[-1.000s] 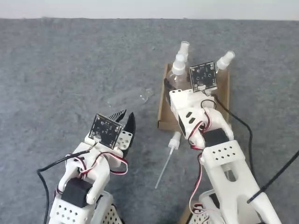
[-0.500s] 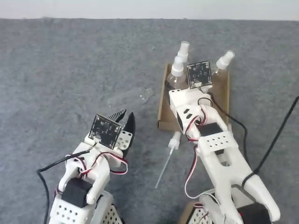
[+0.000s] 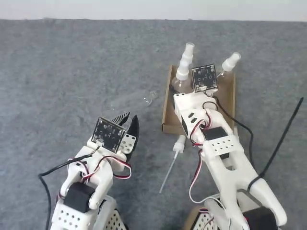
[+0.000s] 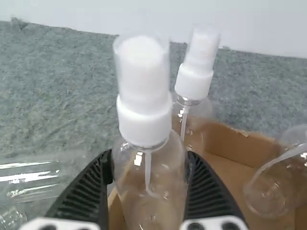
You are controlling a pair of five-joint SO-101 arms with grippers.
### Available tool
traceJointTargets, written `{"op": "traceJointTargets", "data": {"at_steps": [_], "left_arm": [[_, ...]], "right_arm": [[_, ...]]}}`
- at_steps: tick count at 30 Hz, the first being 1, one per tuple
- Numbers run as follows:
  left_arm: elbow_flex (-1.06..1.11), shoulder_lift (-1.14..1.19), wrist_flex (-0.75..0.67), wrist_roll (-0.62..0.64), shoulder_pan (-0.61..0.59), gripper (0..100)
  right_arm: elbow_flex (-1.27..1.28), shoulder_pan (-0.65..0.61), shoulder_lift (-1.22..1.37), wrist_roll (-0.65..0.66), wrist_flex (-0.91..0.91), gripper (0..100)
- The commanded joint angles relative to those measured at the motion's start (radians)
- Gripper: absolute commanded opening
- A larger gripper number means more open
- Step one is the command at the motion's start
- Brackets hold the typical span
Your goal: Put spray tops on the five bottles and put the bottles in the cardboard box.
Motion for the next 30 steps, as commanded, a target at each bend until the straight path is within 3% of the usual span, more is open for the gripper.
{"op": "traceJointTargets", "data": {"at_steps": [1, 12, 30], "left_arm": [[-0.007, -0.015, -0.025, -0.008, 0.000, 5], [-0.007, -0.015, -0.025, -0.008, 0.000, 5], [-0.005, -0.015, -0.025, -0.008, 0.000, 5]], "right_arm": [[0.017, 0.005, -0.007, -0.014, -0.084, 0.6], [0.021, 0.012, 0.143, -0.011, -0.217, 0.6], [0.055, 0.010, 0.151, -0.005, -0.213, 1.1]]}}
